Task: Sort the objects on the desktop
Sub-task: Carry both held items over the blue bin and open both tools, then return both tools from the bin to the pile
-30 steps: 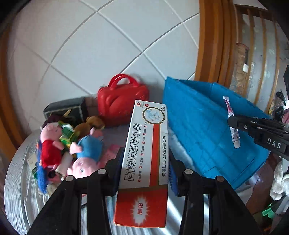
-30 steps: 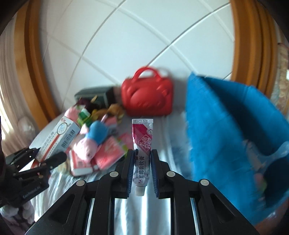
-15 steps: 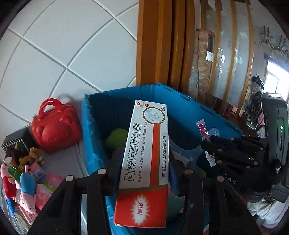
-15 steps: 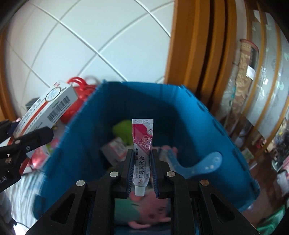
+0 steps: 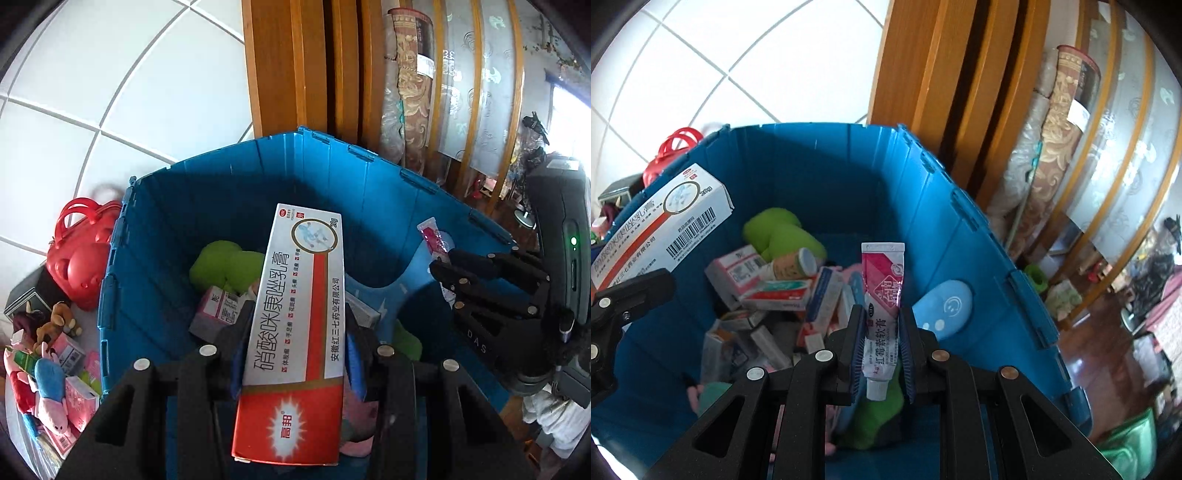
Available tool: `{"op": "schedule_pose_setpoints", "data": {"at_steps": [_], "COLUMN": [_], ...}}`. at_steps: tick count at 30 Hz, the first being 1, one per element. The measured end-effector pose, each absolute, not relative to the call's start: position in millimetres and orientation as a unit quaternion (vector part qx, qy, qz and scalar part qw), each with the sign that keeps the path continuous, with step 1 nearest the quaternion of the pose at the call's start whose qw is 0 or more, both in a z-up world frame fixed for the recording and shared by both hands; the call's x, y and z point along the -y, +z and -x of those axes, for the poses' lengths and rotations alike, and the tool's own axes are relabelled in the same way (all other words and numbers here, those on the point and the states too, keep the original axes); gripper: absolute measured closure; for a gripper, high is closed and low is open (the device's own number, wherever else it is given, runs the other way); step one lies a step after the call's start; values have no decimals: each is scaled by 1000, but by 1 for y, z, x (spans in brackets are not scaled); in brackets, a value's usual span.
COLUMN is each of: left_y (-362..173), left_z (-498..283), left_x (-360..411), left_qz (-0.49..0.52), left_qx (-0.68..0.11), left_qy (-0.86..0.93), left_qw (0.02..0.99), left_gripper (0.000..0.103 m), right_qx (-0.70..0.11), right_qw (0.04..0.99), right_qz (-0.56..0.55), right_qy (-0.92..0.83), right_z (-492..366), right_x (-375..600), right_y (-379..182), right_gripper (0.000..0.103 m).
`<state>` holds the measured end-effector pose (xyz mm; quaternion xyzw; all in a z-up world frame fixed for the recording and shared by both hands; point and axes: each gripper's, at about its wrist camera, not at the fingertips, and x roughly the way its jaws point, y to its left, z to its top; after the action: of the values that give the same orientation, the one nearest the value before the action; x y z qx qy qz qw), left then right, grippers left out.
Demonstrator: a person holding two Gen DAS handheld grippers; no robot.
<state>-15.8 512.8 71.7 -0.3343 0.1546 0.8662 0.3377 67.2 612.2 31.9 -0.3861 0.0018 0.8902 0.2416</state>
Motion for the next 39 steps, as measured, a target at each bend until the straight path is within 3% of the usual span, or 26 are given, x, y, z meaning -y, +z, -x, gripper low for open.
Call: {"op": "schedule_pose_setpoints", "data": {"at_steps": [5, 7, 11, 13, 15, 18, 21, 26, 28, 39], "left_y": [68, 69, 73, 75, 78, 85, 97, 118, 122, 91], "left_z": [20, 18, 15, 14, 14, 12, 7, 0, 0, 43], "left_x": [-513, -513, -508, -505, -498, -486, -465, -407, -381, -215], "left_qz": [344, 338, 323, 321, 320, 311, 287, 226, 205, 241], "left_qx": [-157, -160, -158, -155, -145, -131, -111, -56, -34, -19], "left_qy": [868, 872, 880, 881, 882, 888, 902, 932, 945, 964], "left_qw": [323, 315, 311, 312, 314, 312, 304, 277, 253, 112], "left_gripper": [59, 45, 31, 31, 31, 31, 30, 17, 7, 7], "right_qx": [0, -2, 1, -3, -5, -4, -8, -12, -12, -25], "right_qw": [238, 236, 243, 243, 244, 244, 240, 220, 206, 102], "right_qz": [388, 388, 386, 383, 378, 367, 353, 307, 284, 230], "right_qy": [891, 891, 890, 891, 893, 898, 904, 926, 936, 968], "right_z": [-67, -68, -67, -69, -70, -73, -78, -92, -96, -65], "right_x": [-618, -619, -618, -618, -618, -614, -608, -581, -562, -444], "right_y": [29, 28, 29, 31, 33, 38, 45, 72, 84, 108], "right_gripper": [85, 84, 80, 68, 41, 12, 2, 0, 0, 0]}}
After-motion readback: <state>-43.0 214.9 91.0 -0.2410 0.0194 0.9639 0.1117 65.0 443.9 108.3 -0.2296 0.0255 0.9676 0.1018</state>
